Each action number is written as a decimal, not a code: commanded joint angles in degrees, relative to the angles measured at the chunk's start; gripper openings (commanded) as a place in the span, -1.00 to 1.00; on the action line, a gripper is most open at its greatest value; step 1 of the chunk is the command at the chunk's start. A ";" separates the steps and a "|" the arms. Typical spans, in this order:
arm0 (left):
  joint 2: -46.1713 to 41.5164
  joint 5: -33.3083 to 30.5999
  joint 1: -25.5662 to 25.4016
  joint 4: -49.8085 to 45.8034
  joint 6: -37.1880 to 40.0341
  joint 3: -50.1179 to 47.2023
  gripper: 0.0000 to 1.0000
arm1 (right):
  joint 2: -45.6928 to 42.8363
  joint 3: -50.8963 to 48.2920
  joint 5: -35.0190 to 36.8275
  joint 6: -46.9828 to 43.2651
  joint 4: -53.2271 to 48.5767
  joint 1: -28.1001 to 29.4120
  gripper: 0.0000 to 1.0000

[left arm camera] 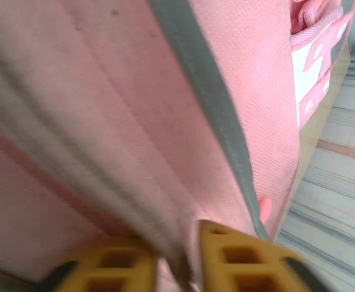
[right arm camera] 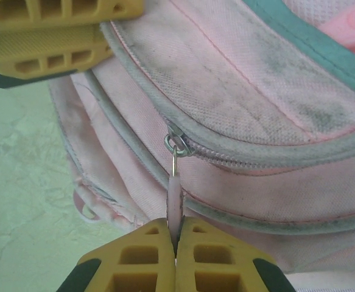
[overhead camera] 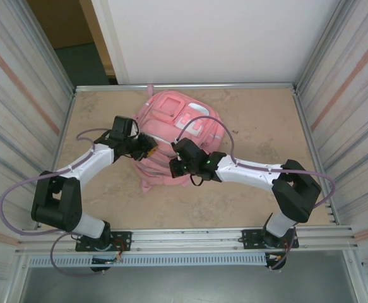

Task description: Pack books, pencil case, and school supplies into a backpack

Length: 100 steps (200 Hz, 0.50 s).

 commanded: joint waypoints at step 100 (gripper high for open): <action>-3.05 -3.10 -5.75 7.76 -5.54 -6.33 -0.95 | 4.46 0.36 -10.48 -6.84 5.63 -1.04 -1.00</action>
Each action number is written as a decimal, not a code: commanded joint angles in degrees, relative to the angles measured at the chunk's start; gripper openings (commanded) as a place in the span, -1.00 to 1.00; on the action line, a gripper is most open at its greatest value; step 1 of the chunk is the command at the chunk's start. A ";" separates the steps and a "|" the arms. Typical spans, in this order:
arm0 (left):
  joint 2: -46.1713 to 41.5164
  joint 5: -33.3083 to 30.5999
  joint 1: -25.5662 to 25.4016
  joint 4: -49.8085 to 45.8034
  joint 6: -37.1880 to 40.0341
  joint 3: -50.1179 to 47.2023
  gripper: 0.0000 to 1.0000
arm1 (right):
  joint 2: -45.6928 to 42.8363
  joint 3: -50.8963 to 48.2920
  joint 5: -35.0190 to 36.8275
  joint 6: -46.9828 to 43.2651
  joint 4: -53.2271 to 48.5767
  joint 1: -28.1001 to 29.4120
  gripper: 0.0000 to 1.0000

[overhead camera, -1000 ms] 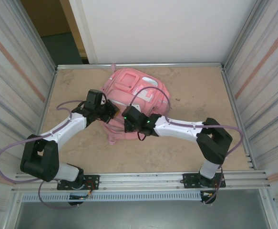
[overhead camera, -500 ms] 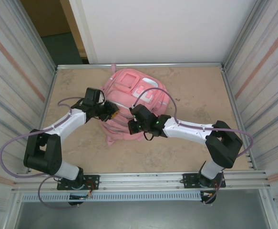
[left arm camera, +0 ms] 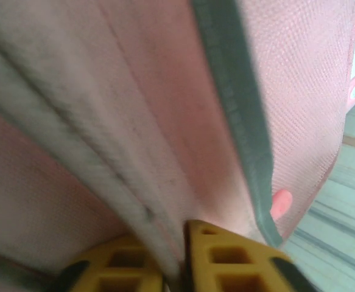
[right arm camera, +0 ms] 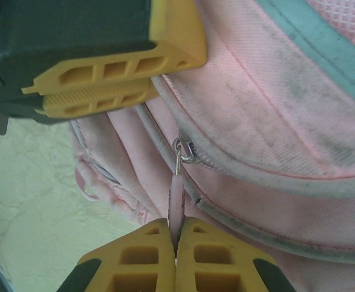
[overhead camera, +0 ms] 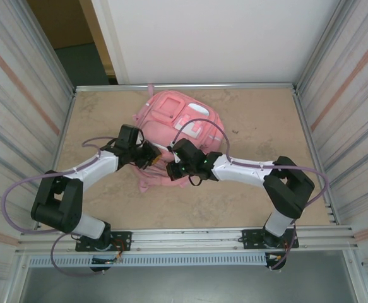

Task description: Pack books, pencil case, and school supplies into a backpack

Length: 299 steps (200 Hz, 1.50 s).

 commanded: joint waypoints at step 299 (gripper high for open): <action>-9.60 -1.21 -5.57 0.91 -5.46 0.23 -1.00 | 8.65 14.21 26.04 24.37 -14.70 3.59 -0.99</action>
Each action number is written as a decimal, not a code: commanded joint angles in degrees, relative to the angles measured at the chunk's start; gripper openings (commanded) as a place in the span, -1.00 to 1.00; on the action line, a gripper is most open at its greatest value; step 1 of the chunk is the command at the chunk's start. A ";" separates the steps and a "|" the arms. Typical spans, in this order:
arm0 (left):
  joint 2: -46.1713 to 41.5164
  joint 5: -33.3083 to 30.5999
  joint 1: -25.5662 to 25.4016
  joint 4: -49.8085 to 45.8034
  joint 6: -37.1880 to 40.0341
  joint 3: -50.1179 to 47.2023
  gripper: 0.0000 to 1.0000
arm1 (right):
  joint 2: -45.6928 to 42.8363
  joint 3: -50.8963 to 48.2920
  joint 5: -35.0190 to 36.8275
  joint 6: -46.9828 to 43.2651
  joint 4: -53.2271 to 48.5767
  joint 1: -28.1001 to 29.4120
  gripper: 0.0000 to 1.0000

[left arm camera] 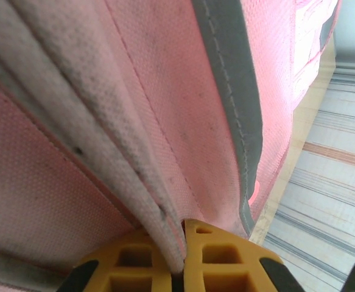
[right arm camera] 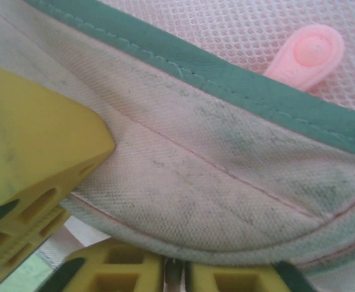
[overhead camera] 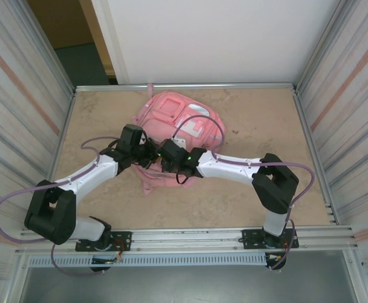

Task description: Pack books, pencil case, and school supplies into a backpack

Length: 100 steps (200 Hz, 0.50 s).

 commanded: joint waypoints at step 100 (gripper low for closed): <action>2.23 11.14 7.83 -3.65 16.55 3.99 -1.00 | -11.43 -12.53 6.32 -20.09 0.07 -1.40 -1.00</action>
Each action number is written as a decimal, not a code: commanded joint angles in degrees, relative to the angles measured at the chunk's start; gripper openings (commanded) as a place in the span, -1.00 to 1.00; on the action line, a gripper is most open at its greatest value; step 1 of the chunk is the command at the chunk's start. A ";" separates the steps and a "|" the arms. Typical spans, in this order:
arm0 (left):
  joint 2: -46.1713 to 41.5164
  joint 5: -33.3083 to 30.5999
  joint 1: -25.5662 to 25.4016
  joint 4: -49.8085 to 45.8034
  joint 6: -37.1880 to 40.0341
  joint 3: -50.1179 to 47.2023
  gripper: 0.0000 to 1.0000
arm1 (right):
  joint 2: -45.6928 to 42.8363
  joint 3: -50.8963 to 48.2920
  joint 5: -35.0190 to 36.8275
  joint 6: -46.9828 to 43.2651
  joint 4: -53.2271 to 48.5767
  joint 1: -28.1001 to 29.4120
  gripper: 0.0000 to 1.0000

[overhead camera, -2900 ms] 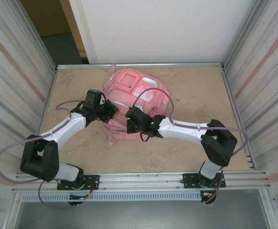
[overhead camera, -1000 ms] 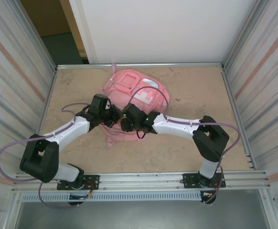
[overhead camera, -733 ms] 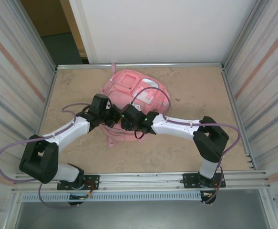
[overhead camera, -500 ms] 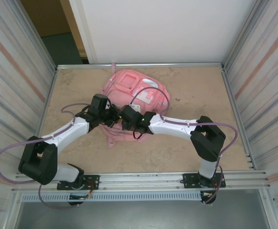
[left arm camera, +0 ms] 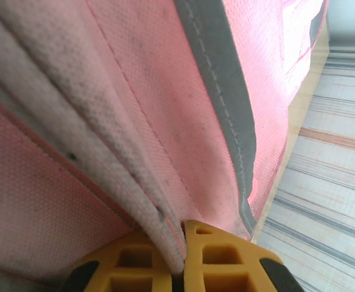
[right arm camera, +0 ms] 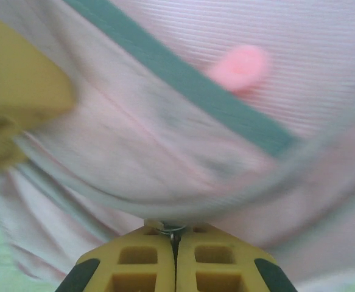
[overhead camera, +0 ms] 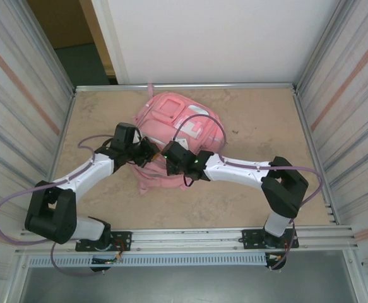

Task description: Pack books, pencil case, and school supplies into a backpack

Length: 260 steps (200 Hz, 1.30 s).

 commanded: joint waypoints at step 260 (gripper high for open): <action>9.17 6.37 -0.06 -17.93 20.81 15.22 -1.00 | -9.20 -14.98 -20.94 -18.34 14.83 -9.64 -1.00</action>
